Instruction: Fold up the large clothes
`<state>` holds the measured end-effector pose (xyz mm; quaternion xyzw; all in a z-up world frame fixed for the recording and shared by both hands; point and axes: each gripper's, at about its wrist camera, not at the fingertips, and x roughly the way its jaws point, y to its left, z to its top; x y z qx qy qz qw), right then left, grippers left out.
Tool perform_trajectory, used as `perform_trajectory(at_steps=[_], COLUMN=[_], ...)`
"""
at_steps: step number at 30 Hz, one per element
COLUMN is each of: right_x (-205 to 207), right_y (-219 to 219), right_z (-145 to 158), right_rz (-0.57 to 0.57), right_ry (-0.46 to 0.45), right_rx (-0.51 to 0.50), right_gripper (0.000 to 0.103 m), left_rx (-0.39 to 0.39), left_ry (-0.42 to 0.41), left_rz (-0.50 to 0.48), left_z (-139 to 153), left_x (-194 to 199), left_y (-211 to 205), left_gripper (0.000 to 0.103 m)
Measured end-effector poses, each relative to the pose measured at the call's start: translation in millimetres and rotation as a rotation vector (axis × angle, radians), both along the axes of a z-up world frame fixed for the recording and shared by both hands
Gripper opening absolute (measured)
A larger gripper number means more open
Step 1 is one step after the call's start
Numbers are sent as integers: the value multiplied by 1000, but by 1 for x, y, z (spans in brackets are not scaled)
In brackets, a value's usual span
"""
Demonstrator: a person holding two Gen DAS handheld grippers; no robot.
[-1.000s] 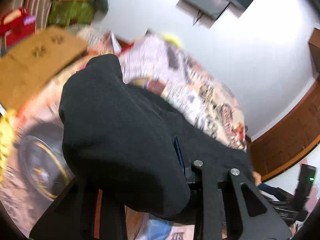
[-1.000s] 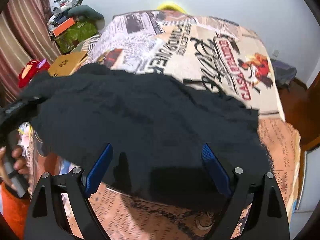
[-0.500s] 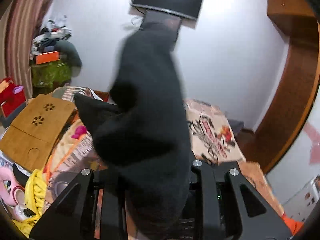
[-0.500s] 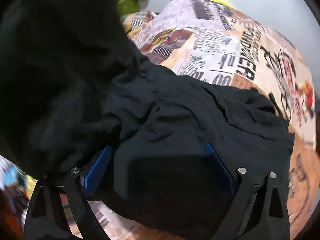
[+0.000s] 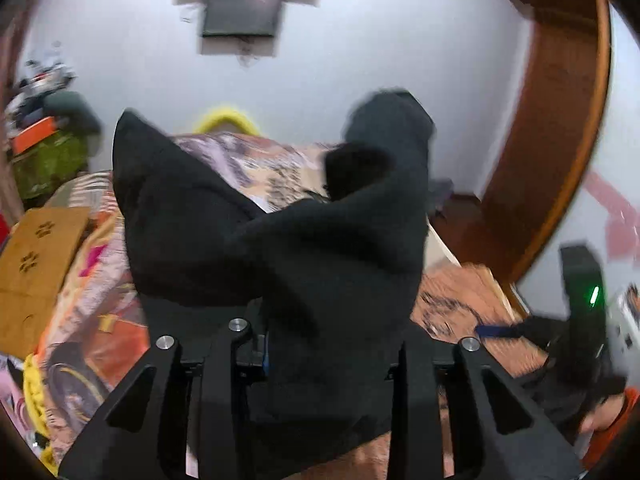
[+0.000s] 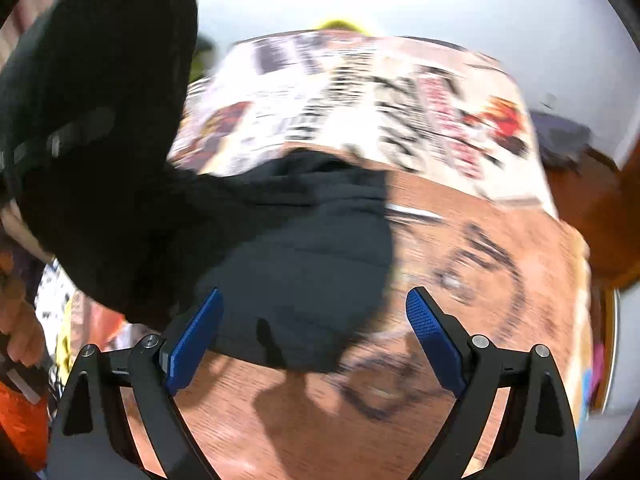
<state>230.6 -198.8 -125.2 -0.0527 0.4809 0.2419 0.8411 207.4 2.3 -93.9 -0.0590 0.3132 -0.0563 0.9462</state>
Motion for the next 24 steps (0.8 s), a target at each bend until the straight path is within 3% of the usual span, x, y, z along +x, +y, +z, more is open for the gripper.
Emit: perform_trajectory(at_steps=[2, 4, 8, 10, 12, 20, 24], right_x=[3, 1, 1, -4, -12, -17, -17], right_y=[-22, -40, -66, -72, -78, -55, -26], right_z=[1, -1, -5, -1, 8, 49, 61], right_rz=[-59, -104, -156, -163, -165, -91, -21], right_ry=[-1, 8, 21, 22, 21, -50, -84], right_rx=[4, 14, 28, 37, 53, 137, 163], right_gripper=[91, 91, 91, 91, 91, 91, 91], left_rx=[6, -15, -37, 12, 2, -104, -74], left_ry=[58, 161, 343, 331, 333, 268, 174], left_rz=[-59, -131, -179, -202, -236, -245, -200], left_z=[-16, -39, -81, -80, -70, -20, 7], left_x=[8, 21, 37, 31, 24, -8, -25], left_y=[-18, -33, -45, -54, -63, -37, -11], left_gripper=[40, 54, 62, 71, 76, 76, 76])
